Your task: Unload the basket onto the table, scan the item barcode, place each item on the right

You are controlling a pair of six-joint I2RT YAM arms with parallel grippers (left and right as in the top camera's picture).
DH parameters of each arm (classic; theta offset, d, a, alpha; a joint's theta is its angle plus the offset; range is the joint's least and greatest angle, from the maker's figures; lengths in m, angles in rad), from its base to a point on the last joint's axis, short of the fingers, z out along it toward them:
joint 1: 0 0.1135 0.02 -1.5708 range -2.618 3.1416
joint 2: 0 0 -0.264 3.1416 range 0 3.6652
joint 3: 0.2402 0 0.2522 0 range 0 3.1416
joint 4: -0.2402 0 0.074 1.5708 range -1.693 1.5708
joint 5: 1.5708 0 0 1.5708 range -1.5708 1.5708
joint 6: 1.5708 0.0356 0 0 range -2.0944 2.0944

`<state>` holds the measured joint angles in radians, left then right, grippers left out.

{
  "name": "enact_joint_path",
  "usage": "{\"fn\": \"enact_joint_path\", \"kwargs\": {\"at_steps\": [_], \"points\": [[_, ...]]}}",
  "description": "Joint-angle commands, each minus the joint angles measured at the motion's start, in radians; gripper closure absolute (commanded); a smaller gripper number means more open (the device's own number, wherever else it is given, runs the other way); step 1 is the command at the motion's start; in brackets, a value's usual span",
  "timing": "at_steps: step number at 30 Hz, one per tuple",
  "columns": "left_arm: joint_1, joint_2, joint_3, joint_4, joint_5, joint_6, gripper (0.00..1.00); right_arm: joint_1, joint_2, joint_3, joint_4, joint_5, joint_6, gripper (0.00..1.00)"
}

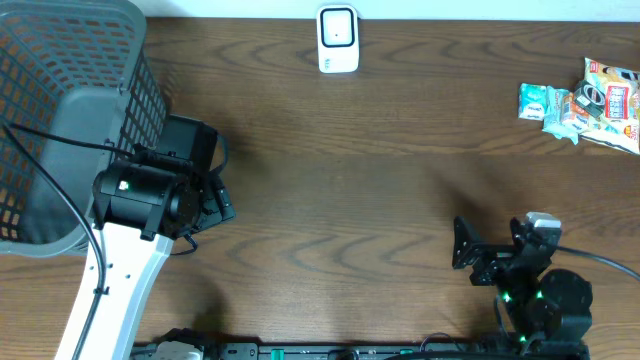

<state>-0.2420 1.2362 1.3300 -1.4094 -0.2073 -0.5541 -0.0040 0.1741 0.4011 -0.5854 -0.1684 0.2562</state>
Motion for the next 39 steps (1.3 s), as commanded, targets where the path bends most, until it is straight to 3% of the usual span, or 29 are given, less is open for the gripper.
{"fn": "enact_joint_path", "kwargs": {"at_steps": [1,26,39], "points": [[0.005,-0.002,0.0,-0.003,0.005,-0.013,0.02,0.013,-0.046,-0.045,0.05,-0.002,-0.055,0.01],[0.005,-0.002,0.0,-0.003,0.005,-0.013,0.02,0.056,-0.169,-0.331,0.529,0.073,-0.055,0.01],[0.005,-0.002,0.0,-0.003,0.005,-0.013,0.02,0.079,-0.169,-0.346,0.553,0.152,-0.055,0.01]]}}
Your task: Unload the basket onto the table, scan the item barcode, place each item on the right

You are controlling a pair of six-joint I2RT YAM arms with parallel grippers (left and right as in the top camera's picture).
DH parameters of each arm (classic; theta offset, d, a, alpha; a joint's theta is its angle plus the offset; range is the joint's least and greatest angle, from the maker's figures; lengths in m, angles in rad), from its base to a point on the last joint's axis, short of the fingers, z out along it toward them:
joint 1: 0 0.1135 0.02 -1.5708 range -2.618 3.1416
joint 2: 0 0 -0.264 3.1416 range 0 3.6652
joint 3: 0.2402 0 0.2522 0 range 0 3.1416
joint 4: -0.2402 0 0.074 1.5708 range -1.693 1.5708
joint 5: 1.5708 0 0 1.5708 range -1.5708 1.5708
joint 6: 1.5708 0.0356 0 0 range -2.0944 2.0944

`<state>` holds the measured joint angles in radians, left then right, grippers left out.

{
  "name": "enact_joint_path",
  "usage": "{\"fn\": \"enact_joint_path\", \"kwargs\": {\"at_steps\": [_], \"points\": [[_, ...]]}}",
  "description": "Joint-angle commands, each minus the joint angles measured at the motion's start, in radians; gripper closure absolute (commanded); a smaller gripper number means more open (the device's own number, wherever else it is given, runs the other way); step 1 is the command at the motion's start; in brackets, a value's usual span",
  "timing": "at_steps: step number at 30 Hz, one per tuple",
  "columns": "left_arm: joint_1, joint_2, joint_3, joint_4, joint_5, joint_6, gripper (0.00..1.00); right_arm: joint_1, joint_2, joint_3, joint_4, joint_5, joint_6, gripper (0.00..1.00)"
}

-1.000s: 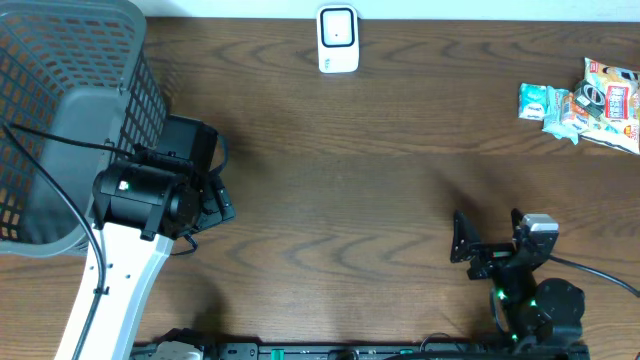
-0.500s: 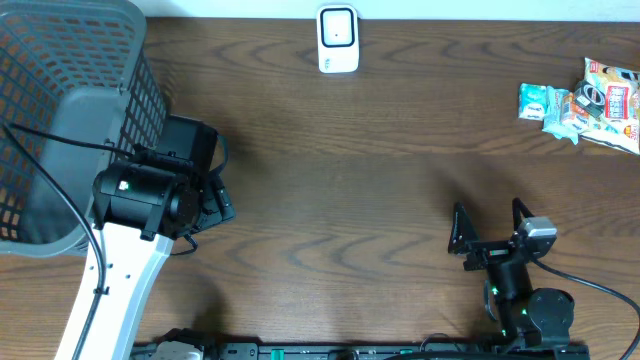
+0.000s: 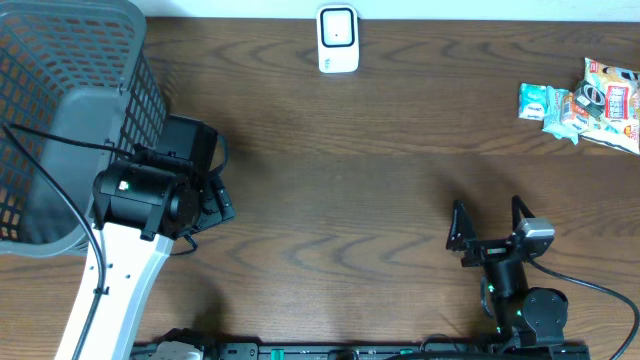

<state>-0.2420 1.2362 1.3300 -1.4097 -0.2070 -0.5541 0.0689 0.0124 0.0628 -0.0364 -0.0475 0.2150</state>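
Observation:
The white barcode scanner [image 3: 338, 40] stands at the far edge of the table, centre. Two snack packets lie at the far right: a pale green one [image 3: 545, 103] and a larger white-and-red one [image 3: 612, 92]. My right gripper [image 3: 487, 217] is near the front right, open, its fingers pointing toward the far side with nothing between them, well short of the packets. My left gripper [image 3: 215, 198] sits at the left beside the basket; its fingers are dark and mostly hidden under the arm.
A large grey mesh basket [image 3: 70, 100] fills the far left corner, with the left arm's cable crossing it. The brown wooden table [image 3: 350, 200] spans the view.
My right gripper has shifted a little toward the far side and squared up, with its fingers now pointing straight away from the front edge. The left arm, packets and scanner have not moved.

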Motion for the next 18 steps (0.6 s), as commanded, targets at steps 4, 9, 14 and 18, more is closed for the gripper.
{"fn": "enact_joint_path", "kwargs": {"at_steps": [4,9,14,18], "points": [[0.005,-0.002,0.0,-0.003,0.005,-0.013,0.02,0.006,-0.007,-0.029,0.058,0.031,-0.014,0.01],[0.005,-0.002,0.0,-0.003,0.005,-0.013,0.02,0.007,-0.007,-0.058,0.1,0.034,-0.014,0.01],[0.005,-0.002,0.0,-0.003,0.005,-0.013,0.02,0.007,-0.007,-0.058,0.08,0.039,-0.014,0.01],[0.005,-0.002,0.0,-0.003,0.005,-0.013,0.02,0.007,-0.007,-0.058,-0.009,0.05,-0.014,0.01]]}}
